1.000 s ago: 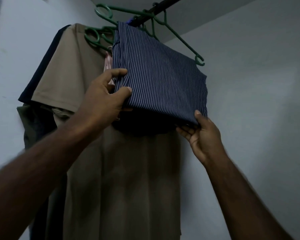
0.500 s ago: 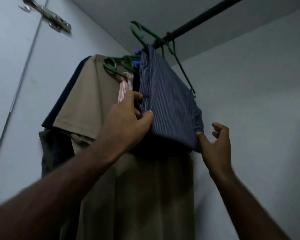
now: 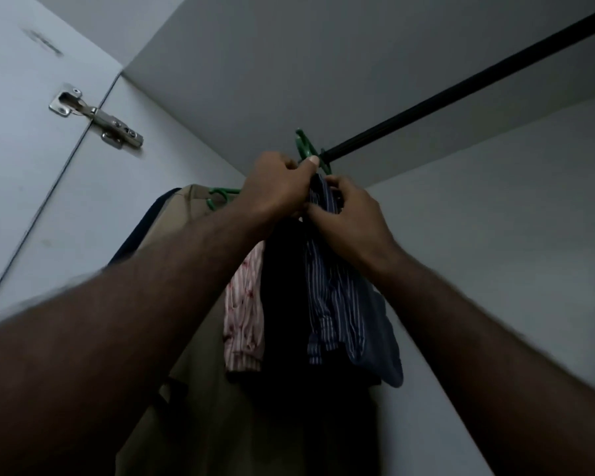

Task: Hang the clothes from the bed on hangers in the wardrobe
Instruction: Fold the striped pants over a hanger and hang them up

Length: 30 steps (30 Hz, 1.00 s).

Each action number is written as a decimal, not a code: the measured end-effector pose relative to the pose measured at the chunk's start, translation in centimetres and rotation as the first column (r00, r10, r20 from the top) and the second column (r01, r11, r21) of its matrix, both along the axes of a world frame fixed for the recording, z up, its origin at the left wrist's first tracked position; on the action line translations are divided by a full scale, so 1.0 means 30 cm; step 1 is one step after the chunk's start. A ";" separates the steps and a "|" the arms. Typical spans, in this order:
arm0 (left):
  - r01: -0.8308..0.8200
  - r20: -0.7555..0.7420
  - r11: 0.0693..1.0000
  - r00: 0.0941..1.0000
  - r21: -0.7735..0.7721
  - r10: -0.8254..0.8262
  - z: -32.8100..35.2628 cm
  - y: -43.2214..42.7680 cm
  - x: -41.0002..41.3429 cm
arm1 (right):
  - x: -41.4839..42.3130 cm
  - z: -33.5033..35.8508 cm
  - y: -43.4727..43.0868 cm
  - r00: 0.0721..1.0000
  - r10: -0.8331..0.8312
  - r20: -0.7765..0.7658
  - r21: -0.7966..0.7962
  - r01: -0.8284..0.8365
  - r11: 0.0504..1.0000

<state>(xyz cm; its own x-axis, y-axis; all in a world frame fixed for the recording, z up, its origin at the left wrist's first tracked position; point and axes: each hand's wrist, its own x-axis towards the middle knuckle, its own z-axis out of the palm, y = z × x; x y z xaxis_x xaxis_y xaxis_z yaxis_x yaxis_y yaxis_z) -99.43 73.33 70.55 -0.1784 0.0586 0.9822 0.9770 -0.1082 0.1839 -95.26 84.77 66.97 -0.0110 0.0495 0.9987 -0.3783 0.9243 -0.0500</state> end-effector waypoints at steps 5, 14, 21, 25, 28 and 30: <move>-0.076 -0.141 0.995 0.986 0.065 0.085 0.020 0.031 -0.012 | -0.010 -0.017 -0.002 0.979 -0.180 -0.093 -0.004 0.180 0.984; -0.193 -0.211 0.977 0.955 0.091 0.208 0.026 0.038 -0.018 | -0.016 -0.046 -0.043 0.890 -0.454 -0.046 -0.036 0.452 0.891; -0.244 -0.181 0.966 0.950 0.082 0.255 0.018 0.027 -0.034 | -0.005 -0.282 -0.093 0.760 -0.627 0.170 0.046 0.629 0.776; -0.198 -0.100 0.978 0.974 0.060 0.204 0.008 0.025 -0.050 | 0.010 -0.383 -0.119 0.684 -0.683 0.254 0.123 0.678 0.725; -0.146 -0.034 0.988 0.988 0.043 0.148 -0.010 0.019 -0.047 | 0.025 -0.396 -0.134 0.651 -0.708 0.274 0.140 0.702 0.699; -0.218 -0.001 0.976 0.976 -0.024 0.218 -0.043 0.031 -0.047 | 0.030 -0.396 -0.138 0.647 -0.712 0.272 0.135 0.707 0.694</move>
<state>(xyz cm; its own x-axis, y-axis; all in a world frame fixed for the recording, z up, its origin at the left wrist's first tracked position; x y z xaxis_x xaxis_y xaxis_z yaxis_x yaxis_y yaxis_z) -100.85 74.26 69.26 -0.1913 0.0411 0.9807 0.9763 0.1113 0.1858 -94.35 80.63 55.10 -0.2570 0.1472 0.9551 0.4231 0.9057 -0.0258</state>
